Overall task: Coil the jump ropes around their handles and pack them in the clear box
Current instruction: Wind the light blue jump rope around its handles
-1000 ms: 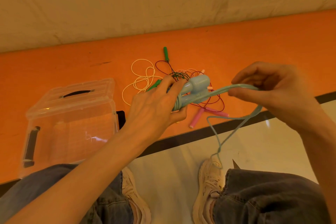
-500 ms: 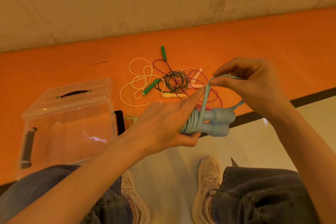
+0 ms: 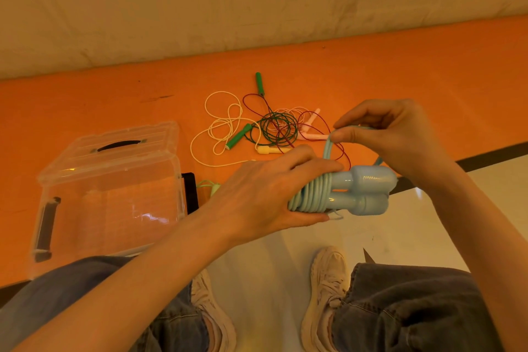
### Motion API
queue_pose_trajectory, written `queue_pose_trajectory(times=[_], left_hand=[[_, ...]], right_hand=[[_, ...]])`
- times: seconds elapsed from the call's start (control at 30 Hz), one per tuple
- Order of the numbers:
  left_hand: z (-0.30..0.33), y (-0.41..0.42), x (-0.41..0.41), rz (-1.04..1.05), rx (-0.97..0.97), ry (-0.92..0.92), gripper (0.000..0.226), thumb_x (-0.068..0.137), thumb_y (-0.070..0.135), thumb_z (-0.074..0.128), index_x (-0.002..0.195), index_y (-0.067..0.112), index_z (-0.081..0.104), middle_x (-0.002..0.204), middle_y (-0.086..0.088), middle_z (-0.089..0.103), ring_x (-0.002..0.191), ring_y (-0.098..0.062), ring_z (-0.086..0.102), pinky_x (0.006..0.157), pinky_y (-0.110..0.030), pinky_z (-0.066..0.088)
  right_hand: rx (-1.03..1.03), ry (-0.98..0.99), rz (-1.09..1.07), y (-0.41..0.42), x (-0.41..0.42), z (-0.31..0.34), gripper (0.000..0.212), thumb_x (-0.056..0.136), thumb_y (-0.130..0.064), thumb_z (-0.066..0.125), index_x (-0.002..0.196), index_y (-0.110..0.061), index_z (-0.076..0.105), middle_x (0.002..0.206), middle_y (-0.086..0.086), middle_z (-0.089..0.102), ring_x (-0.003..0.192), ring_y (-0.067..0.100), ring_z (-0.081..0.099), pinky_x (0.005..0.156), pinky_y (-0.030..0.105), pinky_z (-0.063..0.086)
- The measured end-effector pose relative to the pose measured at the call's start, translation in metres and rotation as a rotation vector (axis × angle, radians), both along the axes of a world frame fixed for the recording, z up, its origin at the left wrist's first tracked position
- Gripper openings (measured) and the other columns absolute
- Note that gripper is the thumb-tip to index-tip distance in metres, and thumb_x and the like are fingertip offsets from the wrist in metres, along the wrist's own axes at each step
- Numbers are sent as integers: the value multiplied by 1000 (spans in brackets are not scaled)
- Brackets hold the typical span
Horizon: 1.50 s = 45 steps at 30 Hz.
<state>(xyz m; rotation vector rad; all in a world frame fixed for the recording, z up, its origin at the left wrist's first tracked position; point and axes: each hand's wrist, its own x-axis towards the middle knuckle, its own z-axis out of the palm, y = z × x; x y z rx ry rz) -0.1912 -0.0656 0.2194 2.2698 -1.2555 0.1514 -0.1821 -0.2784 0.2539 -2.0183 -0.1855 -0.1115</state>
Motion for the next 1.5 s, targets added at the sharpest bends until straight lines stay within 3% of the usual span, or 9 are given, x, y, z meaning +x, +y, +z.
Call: queue_pose_trajectory(times=[0.1,0.2,0.47,0.57,0.63,0.73,0.9,1.1,1.5], left_hand=[[4,1,0,16,-26,59,59,79,51,65,132,29,50,126,6,36,80,-14,61,53,-36,53],[6,2,1,17,-68,45,58,81,47,68,132,26,50,135,4,35,86,-14,62,55,-37,53],[13,2,2,117,-281,179,57,81,46,69,127,16,55,112,4,50,95,-10,53,74,-34,49],[15,2,2,167,-313,232,56,81,46,69,126,18,53,112,5,49,93,-8,52,76,-30,46],[16,3,3,211,-329,250,55,81,45,69,127,20,51,114,6,49,95,-7,52,75,-28,46],[16,5,5,293,-359,267,51,82,46,66,125,28,45,115,10,47,96,-2,51,71,-25,45],[11,6,7,373,-351,285,47,83,42,66,120,28,42,107,14,44,88,2,50,62,-20,40],[7,9,11,403,-278,287,47,86,44,65,122,29,38,100,19,49,82,-3,54,60,-22,41],[6,10,12,398,-118,227,49,89,46,58,125,26,33,98,21,41,74,0,44,54,-13,30]], right_hand=[[-5,1,10,-3,1,-2,17,66,-27,75,79,-17,72,79,1,72,78,36,64,68,44,49],[26,30,17,-5,2,-2,18,66,-22,74,81,-14,71,73,-9,73,70,12,67,66,25,52],[-30,72,59,-18,3,-4,17,74,2,65,80,-15,66,70,-7,68,62,-6,60,59,18,49],[-52,146,18,-19,1,-9,49,84,22,52,60,-21,54,40,-16,53,43,-6,47,48,9,37],[-101,204,2,-17,1,-14,44,85,17,55,54,-15,55,42,-8,56,43,-1,46,50,15,39],[-65,320,104,-9,-1,-17,2,78,-8,73,78,-6,72,67,7,70,60,18,57,59,33,48],[-21,382,253,11,-10,-15,8,80,-12,69,84,-7,74,72,6,72,53,10,56,55,18,47],[46,420,298,15,-19,-3,24,78,-21,65,92,-3,73,75,9,72,53,11,56,56,18,49],[121,454,215,12,-25,11,20,76,-24,65,86,-9,75,69,6,69,49,11,49,56,22,46]])
